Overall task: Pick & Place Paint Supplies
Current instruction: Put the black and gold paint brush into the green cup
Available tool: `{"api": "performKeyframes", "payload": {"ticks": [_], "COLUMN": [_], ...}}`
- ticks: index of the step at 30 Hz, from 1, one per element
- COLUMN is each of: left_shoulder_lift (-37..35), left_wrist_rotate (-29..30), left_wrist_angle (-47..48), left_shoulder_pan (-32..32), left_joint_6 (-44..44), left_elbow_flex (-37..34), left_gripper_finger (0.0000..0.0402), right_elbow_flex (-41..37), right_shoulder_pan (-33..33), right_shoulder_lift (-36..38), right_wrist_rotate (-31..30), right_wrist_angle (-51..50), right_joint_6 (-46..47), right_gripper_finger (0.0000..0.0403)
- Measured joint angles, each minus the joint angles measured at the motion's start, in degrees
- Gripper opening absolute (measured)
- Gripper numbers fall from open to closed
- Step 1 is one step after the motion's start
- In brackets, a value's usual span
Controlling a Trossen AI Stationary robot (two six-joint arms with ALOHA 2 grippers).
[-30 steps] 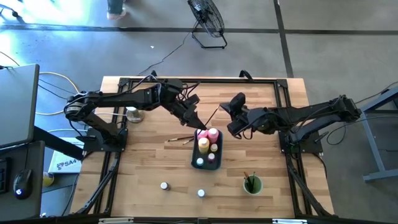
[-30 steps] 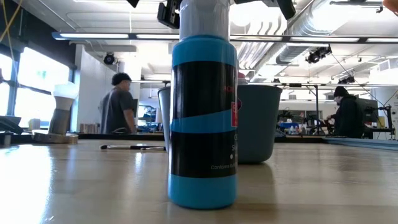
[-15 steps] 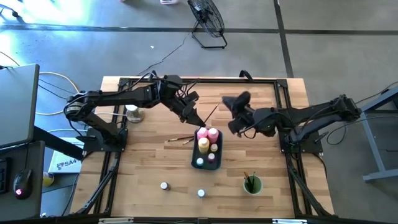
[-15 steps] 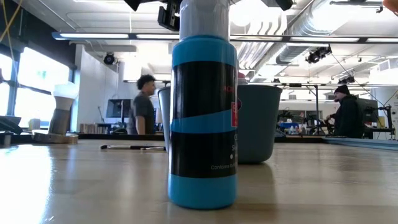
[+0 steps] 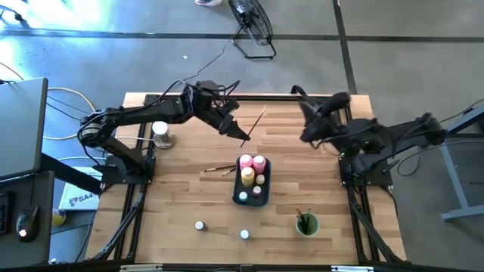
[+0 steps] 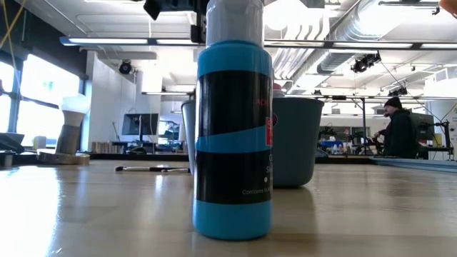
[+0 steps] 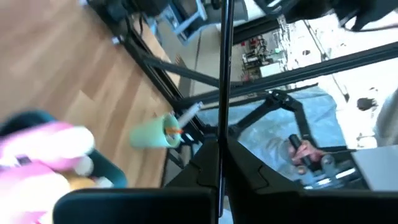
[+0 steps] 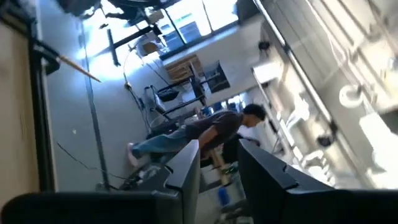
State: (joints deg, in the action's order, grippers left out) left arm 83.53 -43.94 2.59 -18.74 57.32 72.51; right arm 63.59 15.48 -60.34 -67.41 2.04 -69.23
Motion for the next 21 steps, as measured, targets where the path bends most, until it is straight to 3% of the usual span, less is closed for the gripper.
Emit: {"api": "performKeyframes", "payload": {"ticks": [8,21], "left_shoulder_lift": [0.00,0.02], "left_wrist_rotate": [6.03,14.27], "left_wrist_angle": [-0.86,-15.52], "left_shoulder_pan": [0.00,0.02], "left_joint_6": [-9.60,-20.57], "left_elbow_flex": [-0.02,-0.04], "left_gripper_finger": [0.0002,0.0002], "right_elbow_flex": [0.00,0.04], "right_shoulder_pan": [2.32,9.02], "right_shoulder_lift": [7.21,14.93], "right_wrist_rotate": [-3.42,-3.16], "right_wrist_angle": [-0.04,-0.36], "right_joint_6": [14.81,35.68], "right_gripper_finger": [0.0095,0.0095]}}
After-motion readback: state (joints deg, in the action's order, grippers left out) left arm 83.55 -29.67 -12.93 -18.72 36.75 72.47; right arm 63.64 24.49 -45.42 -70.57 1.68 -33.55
